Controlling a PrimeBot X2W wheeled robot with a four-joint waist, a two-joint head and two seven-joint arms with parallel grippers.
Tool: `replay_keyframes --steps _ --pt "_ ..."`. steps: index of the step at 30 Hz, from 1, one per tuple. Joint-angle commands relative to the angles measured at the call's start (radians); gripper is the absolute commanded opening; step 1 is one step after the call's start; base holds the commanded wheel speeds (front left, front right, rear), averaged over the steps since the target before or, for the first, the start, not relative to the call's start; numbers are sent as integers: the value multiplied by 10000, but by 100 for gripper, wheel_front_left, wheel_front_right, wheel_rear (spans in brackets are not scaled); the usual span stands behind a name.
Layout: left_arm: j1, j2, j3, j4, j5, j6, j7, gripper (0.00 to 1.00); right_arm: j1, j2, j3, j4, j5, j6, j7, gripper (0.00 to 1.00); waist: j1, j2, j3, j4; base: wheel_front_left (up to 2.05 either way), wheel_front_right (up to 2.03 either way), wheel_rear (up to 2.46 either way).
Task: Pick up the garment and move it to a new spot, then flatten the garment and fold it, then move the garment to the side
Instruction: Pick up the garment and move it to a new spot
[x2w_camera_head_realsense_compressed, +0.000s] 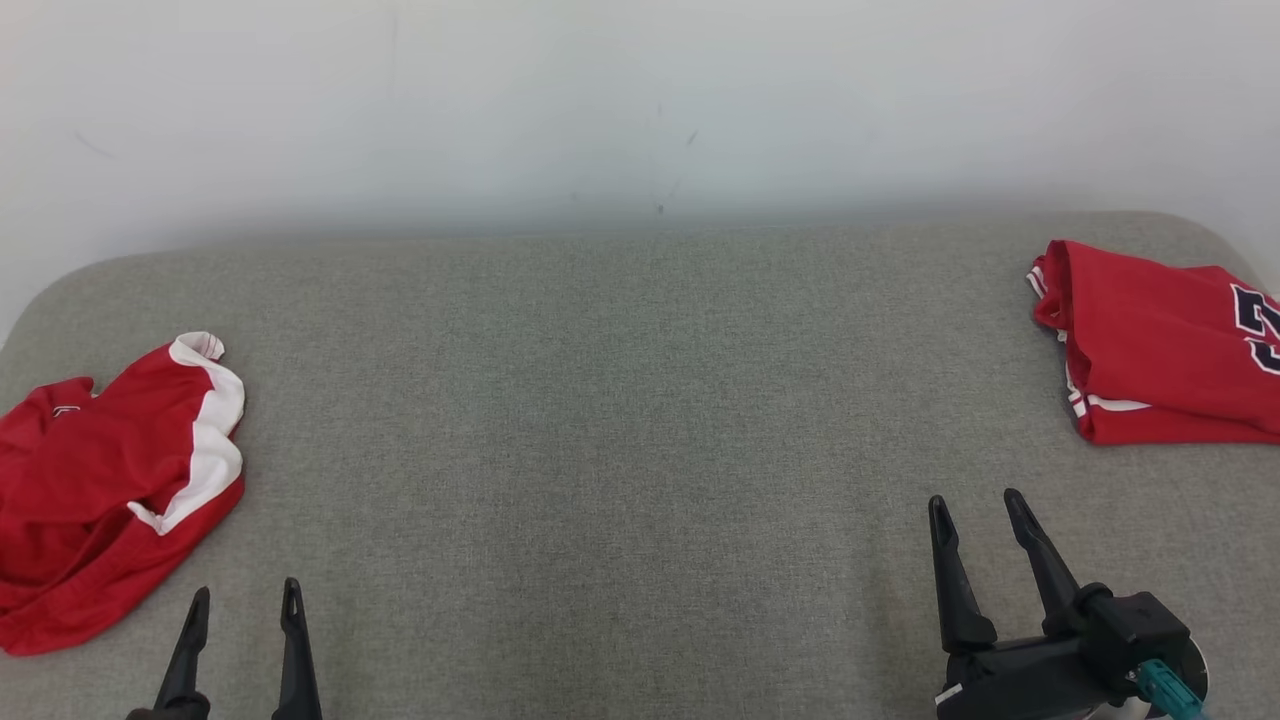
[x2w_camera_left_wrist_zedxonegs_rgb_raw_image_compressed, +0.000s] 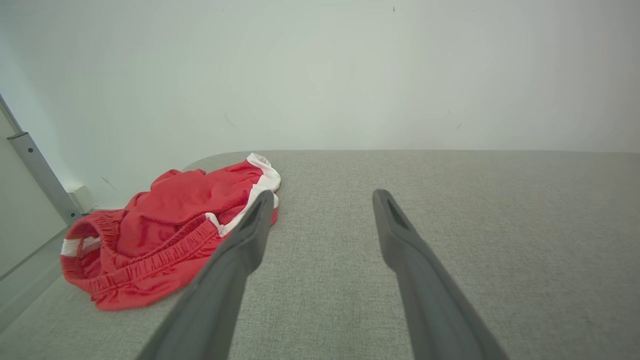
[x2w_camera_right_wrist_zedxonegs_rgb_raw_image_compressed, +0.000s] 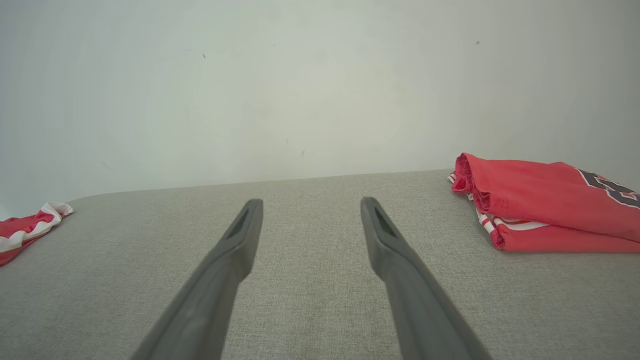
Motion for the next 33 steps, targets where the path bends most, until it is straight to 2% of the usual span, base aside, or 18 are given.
replay_keyframes --steps 1,12,18,24,33 --pt "42 -21 5 -33 32 26 -30 100 131 52 17 -64 -100 -26 -3 100 0 -1 -4 7 0 0 0" --pt "64 -26 23 -74 66 14 -30 100 248 104 -61 -171 -137 -26 -3 100 0 -1 -38 109 0 0 0" --pt "94 -30 1 -27 68 75 -30 100 338 147 -106 -125 -145 -26 -3 100 0 -1 -17 410 0 0 0" --pt "-105 9 31 104 22 104 -30 100 375 215 -161 -31 -80 -26 -3 100 0 -1 -19 1004 0 0 0" --pt "-130 175 199 430 -39 201 -30 100 362 358 -293 228 -119 -27 -3 100 0 -1 -166 2404 0 0 0"
